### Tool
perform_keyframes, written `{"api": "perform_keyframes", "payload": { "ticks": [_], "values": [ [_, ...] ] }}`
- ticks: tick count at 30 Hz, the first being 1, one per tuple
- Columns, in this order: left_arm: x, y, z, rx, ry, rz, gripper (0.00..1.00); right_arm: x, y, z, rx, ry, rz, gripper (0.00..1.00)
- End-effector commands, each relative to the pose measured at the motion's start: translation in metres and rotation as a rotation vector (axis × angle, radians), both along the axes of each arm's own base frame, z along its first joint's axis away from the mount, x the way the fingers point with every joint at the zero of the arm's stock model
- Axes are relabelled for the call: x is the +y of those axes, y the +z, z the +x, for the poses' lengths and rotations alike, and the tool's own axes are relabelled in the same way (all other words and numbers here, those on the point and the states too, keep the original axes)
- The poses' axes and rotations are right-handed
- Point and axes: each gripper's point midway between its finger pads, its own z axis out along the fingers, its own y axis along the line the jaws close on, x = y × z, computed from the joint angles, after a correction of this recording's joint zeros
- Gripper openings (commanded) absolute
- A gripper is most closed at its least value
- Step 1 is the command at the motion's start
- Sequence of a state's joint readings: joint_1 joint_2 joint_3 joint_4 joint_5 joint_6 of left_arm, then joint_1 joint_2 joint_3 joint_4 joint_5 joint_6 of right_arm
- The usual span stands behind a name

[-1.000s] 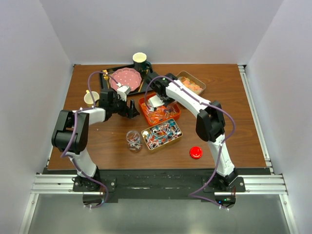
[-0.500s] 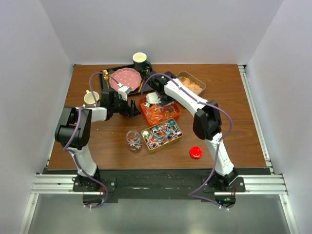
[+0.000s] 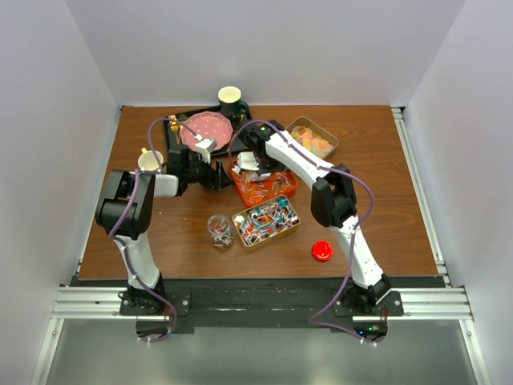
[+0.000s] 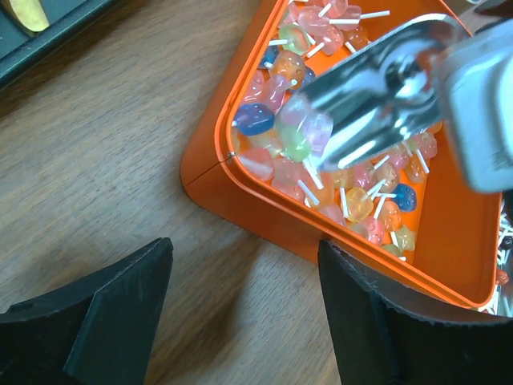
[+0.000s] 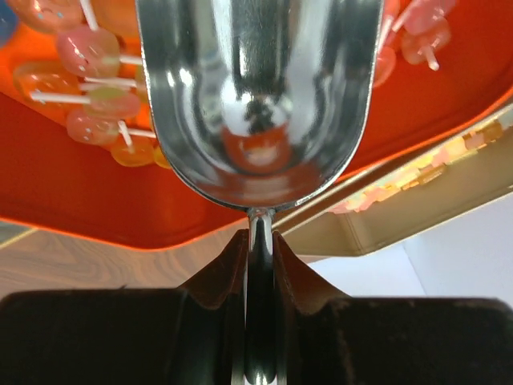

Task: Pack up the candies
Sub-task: Scoop the fake candies from the storage box.

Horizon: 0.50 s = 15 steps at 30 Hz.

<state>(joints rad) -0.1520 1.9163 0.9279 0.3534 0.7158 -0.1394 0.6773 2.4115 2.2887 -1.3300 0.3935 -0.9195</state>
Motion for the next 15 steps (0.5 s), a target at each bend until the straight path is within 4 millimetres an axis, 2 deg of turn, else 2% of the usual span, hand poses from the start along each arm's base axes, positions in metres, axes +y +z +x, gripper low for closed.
{"api": "perform_keyframes", "payload": {
  "ticks": [1, 5, 11, 15],
  "values": [
    [-0.012, -0.012, -0.006, 0.042, -0.022, -0.021, 0.78, -0.01, -0.004, -0.043, 0.18, -0.003, -0.08, 0.0],
    [-0.013, -0.015, -0.007, 0.048, -0.027, -0.025, 0.75, 0.001, -0.017, -0.044, 0.198, -0.03, -0.048, 0.0],
    [-0.015, -0.016, -0.004, 0.047, -0.032, -0.03, 0.73, 0.027, -0.035, -0.045, 0.2, -0.13, 0.093, 0.0],
    [-0.015, -0.012, -0.004, 0.033, -0.041, -0.034, 0.73, 0.045, -0.037, -0.048, 0.216, -0.184, 0.209, 0.0]
  ]
}}
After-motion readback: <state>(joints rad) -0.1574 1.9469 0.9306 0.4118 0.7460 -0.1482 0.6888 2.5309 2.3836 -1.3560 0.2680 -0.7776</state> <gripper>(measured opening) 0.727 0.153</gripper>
